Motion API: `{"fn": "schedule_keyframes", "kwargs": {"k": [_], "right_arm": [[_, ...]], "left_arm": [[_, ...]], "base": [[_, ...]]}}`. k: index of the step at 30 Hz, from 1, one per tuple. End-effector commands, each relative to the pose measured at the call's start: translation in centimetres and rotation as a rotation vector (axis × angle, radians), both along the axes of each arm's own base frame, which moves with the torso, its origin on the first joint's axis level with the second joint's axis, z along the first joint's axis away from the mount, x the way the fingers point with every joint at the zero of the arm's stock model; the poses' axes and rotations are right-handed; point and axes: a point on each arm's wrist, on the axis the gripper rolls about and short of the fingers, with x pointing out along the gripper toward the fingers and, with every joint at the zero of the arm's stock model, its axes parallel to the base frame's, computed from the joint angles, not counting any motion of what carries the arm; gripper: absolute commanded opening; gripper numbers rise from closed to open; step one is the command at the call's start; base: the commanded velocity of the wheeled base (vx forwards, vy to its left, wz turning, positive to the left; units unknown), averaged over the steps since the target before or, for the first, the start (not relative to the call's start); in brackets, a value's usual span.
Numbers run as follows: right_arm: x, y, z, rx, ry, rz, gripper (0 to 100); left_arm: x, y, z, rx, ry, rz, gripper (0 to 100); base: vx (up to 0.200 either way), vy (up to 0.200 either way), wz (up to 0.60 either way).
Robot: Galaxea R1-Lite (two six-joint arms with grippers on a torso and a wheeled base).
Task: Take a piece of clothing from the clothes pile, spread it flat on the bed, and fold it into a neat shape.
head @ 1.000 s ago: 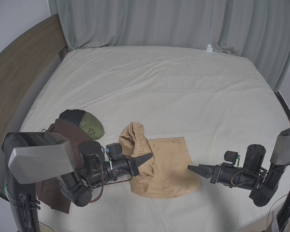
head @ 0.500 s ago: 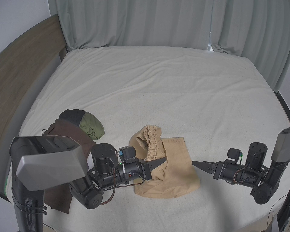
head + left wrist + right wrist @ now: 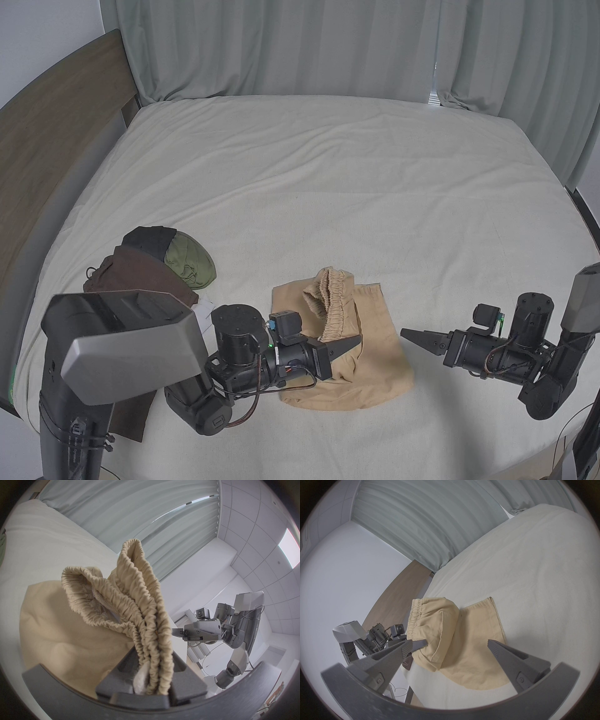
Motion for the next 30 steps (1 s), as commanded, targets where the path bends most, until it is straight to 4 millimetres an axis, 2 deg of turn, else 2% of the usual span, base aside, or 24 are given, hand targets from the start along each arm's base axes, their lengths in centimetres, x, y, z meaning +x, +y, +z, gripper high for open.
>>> {"fn": "schedule_keyframes", "kwargs": {"k": [1,12,13,23,30], "right_arm": [[0.3,-0.1,0.1,0.004,-0.006,-0.009,100],[0.4,-0.2,0.1,0.005,-0.011,-0.012,100],[0.4,-0.2,0.1,0.005,-0.011,-0.012,100],[0.4,-0.2,0.1,0.005,-0.009,-0.01,100],[0.3,0.0,0.1,0.005,-0.009,-0.004,100]], "left_arm": [[0.1,-0.8,-0.8,-0.004,0.016,-0.012,0],[0.4,-1.2,-1.9,-0.003,0.036,-0.012,0],[0.4,-1.2,-2.1,-0.002,0.038,-0.011,100],[0.9,-1.3,-2.5,-0.005,0.028,0.004,100],[1.4,-0.3,-1.7,-0.03,-0.01,0.031,100]], "base": [[0.0,0.0,0.0],[0.0,0.0,0.0],[0.0,0.0,0.0],[0.0,0.0,0.0],[0.0,0.0,0.0]]}}
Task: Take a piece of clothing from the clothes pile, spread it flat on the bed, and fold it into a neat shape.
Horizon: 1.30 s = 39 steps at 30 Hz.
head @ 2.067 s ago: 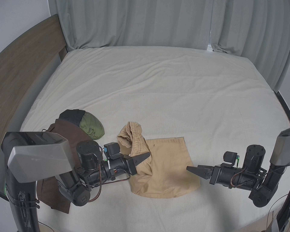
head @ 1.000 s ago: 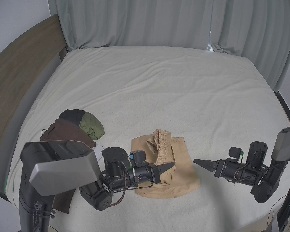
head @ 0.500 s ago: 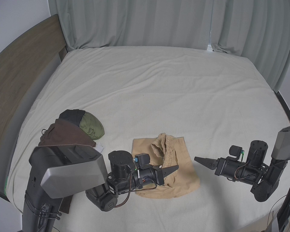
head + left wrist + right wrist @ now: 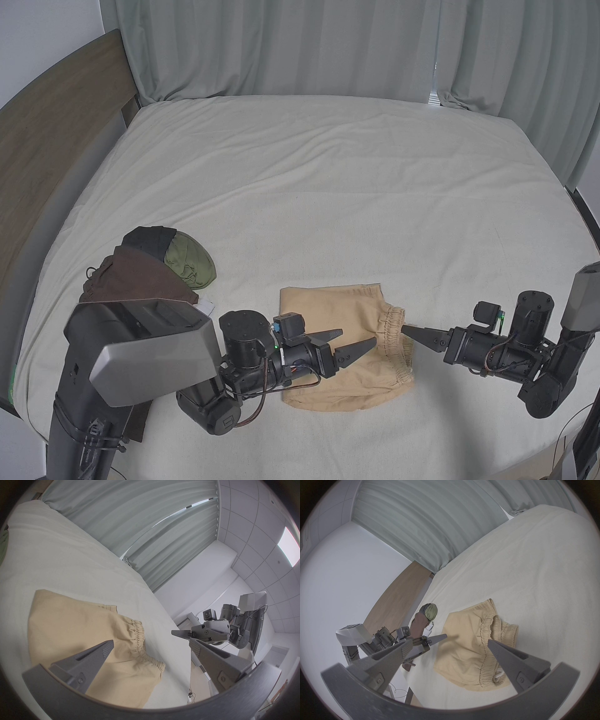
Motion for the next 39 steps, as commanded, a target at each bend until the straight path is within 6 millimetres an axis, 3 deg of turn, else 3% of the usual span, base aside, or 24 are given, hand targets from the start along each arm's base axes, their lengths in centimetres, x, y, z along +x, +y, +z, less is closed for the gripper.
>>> {"fn": "schedule_keyframes", "kwargs": {"k": [1,15,17,31,39], "right_arm": [[-0.1,0.1,0.0,0.0,0.001,0.005,100],[-0.3,0.2,-0.2,-0.004,0.01,0.011,100],[-0.4,0.6,-0.1,-0.002,0.009,0.024,100],[-0.9,1.3,-0.2,-0.004,0.013,0.055,100],[-1.1,1.7,-0.2,-0.006,0.018,0.073,100]], "left_arm": [[0.2,1.0,0.7,-0.008,-0.011,0.022,100],[-0.7,4.8,4.8,-0.021,-0.044,0.089,100],[-1.0,6.2,5.4,-0.009,-0.055,0.11,100],[-1.0,12.5,5.7,0.159,-0.208,0.211,100],[-2.4,16.4,6.7,0.251,-0.317,0.21,100]], "base": [[0.0,0.0,0.0],[0.0,0.0,0.0],[0.0,0.0,0.0],[0.0,0.0,0.0],[0.0,0.0,0.0]]}}
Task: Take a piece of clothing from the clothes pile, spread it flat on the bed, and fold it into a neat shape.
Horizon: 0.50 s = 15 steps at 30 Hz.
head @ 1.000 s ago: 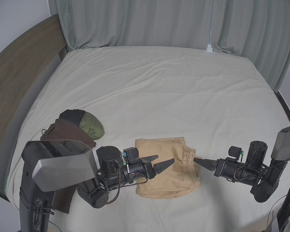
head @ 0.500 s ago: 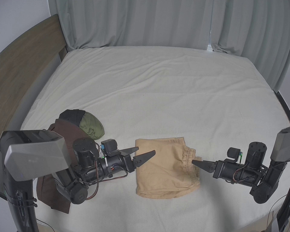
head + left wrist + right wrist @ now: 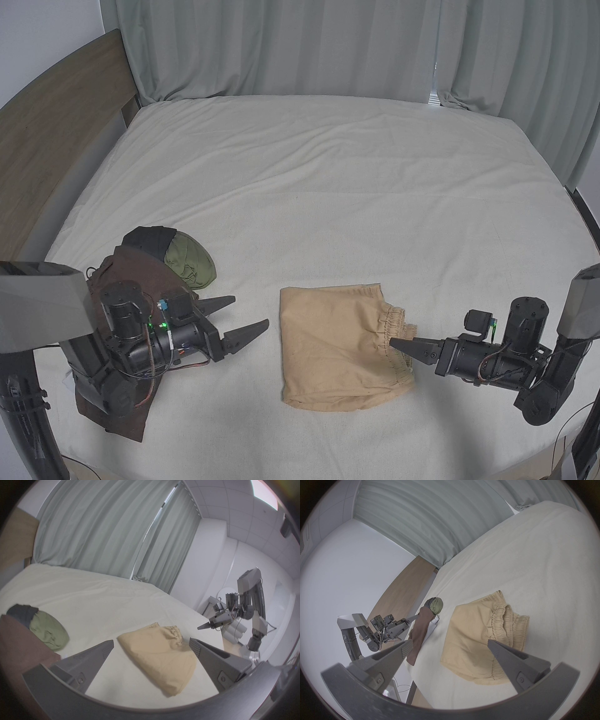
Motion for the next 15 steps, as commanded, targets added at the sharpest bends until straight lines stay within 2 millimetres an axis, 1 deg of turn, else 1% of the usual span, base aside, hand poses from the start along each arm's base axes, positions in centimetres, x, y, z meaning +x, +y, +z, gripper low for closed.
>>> {"fn": "schedule_keyframes", "kwargs": {"k": [1,3,4,5,9,10,12,15], "right_arm": [[-0.2,0.3,-0.1,-0.002,0.004,0.013,100],[-0.4,0.4,-0.2,-0.004,0.01,0.019,100],[-0.4,0.4,-0.2,-0.004,0.01,0.019,100],[-0.4,0.5,-0.2,-0.01,0.003,0.026,100],[-0.4,0.6,-0.4,-0.03,-0.004,0.036,100],[-0.4,0.6,-0.5,-0.03,-0.003,0.037,100],[-0.4,0.6,-0.5,-0.03,-0.003,0.037,100],[-0.4,0.6,-0.4,-0.03,-0.004,0.036,100]], "left_arm": [[-0.9,2.9,1.0,0.035,-0.048,0.02,100],[-1.0,4.1,1.2,0.061,-0.081,0.026,100],[-1.0,4.1,1.2,0.061,-0.081,0.026,100],[-1.2,5.4,1.0,0.086,-0.093,0.038,100],[-1.8,6.6,0.9,0.11,-0.094,0.067,100],[-1.7,6.9,1.1,0.112,-0.108,0.076,100],[-1.6,7.8,2.3,0.112,-0.16,0.095,100],[-1.7,8.7,3.3,0.112,-0.202,0.103,100]], "base": [[0.0,0.0,0.0],[0.0,0.0,0.0],[0.0,0.0,0.0],[0.0,0.0,0.0],[0.0,0.0,0.0],[0.0,0.0,0.0],[0.0,0.0,0.0],[0.0,0.0,0.0]]}}
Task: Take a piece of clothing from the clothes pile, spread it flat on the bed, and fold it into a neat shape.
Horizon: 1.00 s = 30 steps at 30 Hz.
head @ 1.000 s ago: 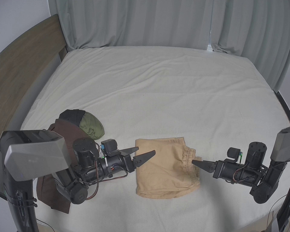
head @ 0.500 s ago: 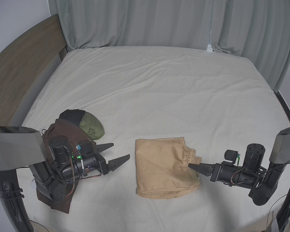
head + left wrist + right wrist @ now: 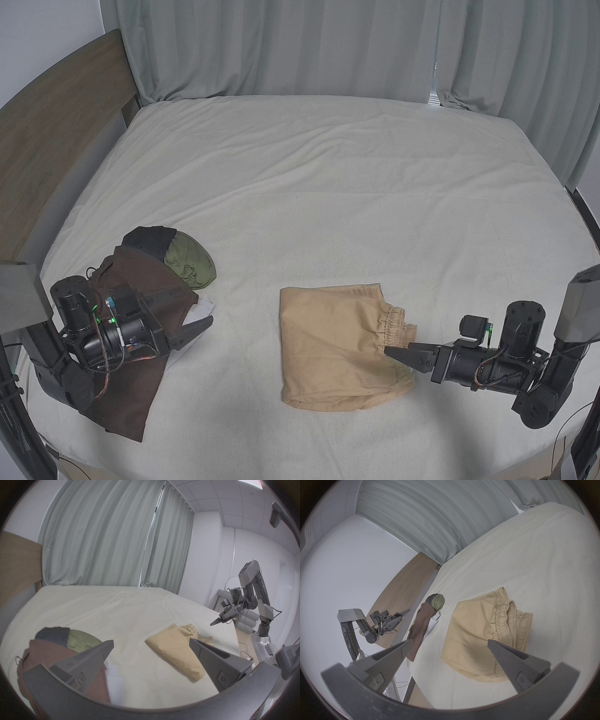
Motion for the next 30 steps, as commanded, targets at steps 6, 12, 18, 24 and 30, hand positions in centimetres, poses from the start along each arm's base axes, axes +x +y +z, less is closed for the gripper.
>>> {"fn": "schedule_keyframes", "kwargs": {"k": [6,12,18,24,30], "right_arm": [[0.0,0.0,-0.1,-0.003,0.004,0.001,100],[0.0,0.0,-0.3,-0.006,0.009,0.0,100],[-0.1,-0.3,-1.3,-0.025,0.054,-0.011,100],[0.3,-0.4,-3.3,-0.074,0.112,-0.062,100],[0.9,-1.2,-5.1,-0.126,0.138,-0.086,100]], "left_arm": [[-0.1,3.2,1.8,0.016,-0.089,0.074,100],[-0.1,3.6,1.7,0.033,-0.099,0.065,100],[-0.2,3.9,0.5,0.049,-0.069,0.074,100],[-0.6,4.2,0.0,0.065,-0.054,0.078,100],[-1.0,3.6,-0.4,0.068,-0.034,0.058,100]], "base": [[0.0,0.0,0.0],[0.0,0.0,0.0],[0.0,0.0,0.0],[0.0,0.0,0.0],[0.0,0.0,0.0]]}}
